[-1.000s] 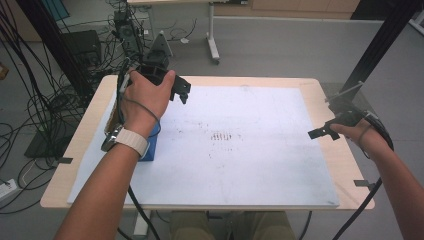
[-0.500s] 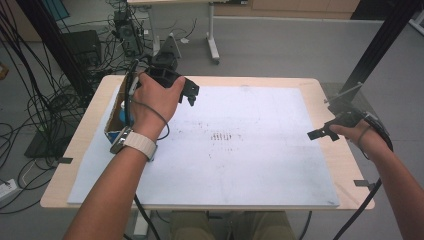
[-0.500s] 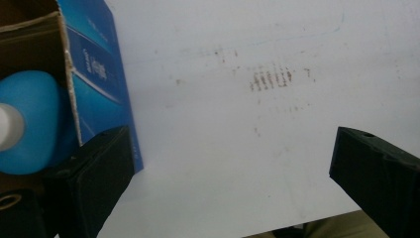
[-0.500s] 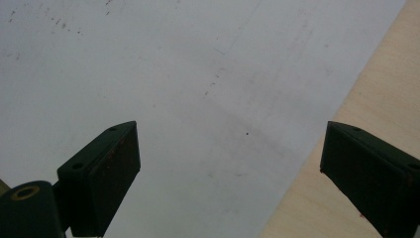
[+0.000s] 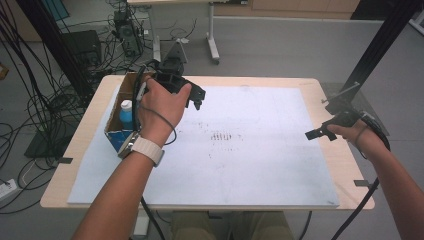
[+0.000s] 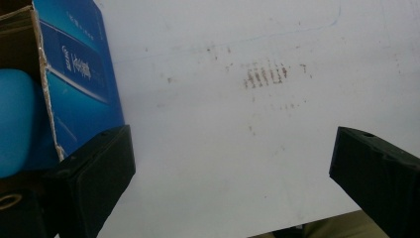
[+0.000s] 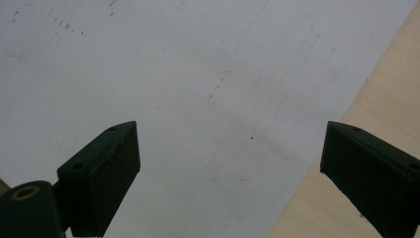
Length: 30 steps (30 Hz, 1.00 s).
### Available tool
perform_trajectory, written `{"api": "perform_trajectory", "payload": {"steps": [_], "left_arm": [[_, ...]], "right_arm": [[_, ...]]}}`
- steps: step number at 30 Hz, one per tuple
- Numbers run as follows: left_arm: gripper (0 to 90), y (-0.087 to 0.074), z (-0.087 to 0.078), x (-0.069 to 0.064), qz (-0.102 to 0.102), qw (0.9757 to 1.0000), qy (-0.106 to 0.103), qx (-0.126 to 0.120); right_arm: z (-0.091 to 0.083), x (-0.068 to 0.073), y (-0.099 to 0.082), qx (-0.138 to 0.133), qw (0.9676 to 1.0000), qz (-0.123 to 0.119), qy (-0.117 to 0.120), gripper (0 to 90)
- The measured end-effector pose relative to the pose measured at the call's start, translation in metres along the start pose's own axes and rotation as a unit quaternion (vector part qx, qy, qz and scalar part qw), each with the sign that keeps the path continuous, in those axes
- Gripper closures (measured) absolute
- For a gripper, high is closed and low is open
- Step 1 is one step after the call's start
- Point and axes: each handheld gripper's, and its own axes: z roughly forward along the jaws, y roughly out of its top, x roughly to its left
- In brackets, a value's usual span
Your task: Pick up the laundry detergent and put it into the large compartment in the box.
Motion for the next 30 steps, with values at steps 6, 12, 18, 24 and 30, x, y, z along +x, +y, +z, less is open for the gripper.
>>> {"api": "perform_trajectory", "payload": {"steps": [6,12,18,24,30], "left_arm": [[4.2,-0.004,0.005,-0.008,0.000,1.0000,-0.008,-0.002],[4.3,-0.010,0.016,-0.011,-0.004,0.9996,-0.027,0.006],[4.3,-0.012,0.022,-0.013,-0.008,0.9996,-0.027,0.005],[4.3,-0.013,0.029,-0.017,-0.004,0.9995,-0.032,0.007],[4.3,-0.014,0.035,-0.022,0.002,0.9992,-0.039,0.008]], "right_arm": [[0.000,0.003,0.001,0.000,1.0000,-0.004,-0.001,8.2],[0.001,0.006,0.003,0.001,1.0000,-0.008,0.001,8.1],[0.002,0.009,0.004,0.001,0.9999,-0.011,0.001,8.2],[0.002,0.009,0.003,0.001,1.0000,-0.009,0.001,8.1],[0.004,0.008,0.002,0.002,1.0000,-0.008,0.001,8.1]]}}
